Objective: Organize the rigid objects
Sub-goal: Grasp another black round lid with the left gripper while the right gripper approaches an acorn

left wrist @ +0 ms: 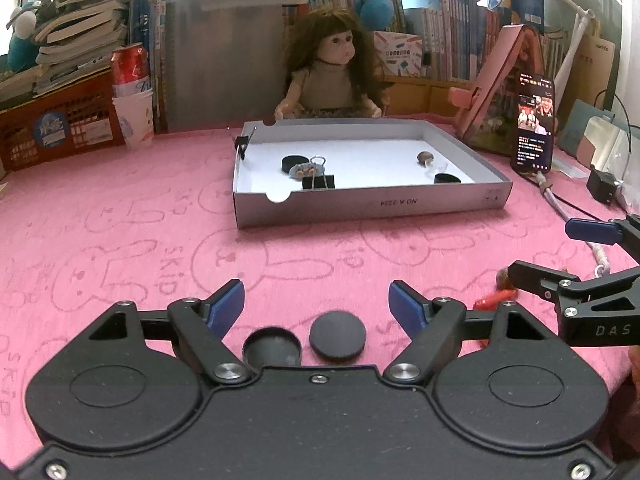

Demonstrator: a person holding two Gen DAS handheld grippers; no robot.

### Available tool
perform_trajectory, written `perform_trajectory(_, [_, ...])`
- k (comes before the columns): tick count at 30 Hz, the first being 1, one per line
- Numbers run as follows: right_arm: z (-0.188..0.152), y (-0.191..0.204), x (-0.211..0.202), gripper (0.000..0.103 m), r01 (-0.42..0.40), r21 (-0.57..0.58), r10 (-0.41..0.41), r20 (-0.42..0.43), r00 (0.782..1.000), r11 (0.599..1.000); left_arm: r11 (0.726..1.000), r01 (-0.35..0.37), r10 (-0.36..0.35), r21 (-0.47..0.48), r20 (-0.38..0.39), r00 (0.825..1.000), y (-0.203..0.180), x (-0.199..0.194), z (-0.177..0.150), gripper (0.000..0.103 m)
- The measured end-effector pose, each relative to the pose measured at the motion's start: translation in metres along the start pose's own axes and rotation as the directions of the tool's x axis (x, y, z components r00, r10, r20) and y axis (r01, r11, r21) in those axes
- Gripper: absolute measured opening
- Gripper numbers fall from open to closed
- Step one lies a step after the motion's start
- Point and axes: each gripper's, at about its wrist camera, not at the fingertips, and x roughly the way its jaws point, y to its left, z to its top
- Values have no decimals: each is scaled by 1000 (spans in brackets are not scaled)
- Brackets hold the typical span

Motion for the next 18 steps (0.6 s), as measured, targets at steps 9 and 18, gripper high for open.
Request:
perform_trajectory(9, [-3,3,-2,93,-34,24,34,-1,999,999,1000,0,0,-1,2,1000,-1,-9,-10,72])
perform_trajectory(18, [-2,9,1,70,-90,43,91,-34,995,995,997,60,-61,38,17,998,-13,-18,-9,47])
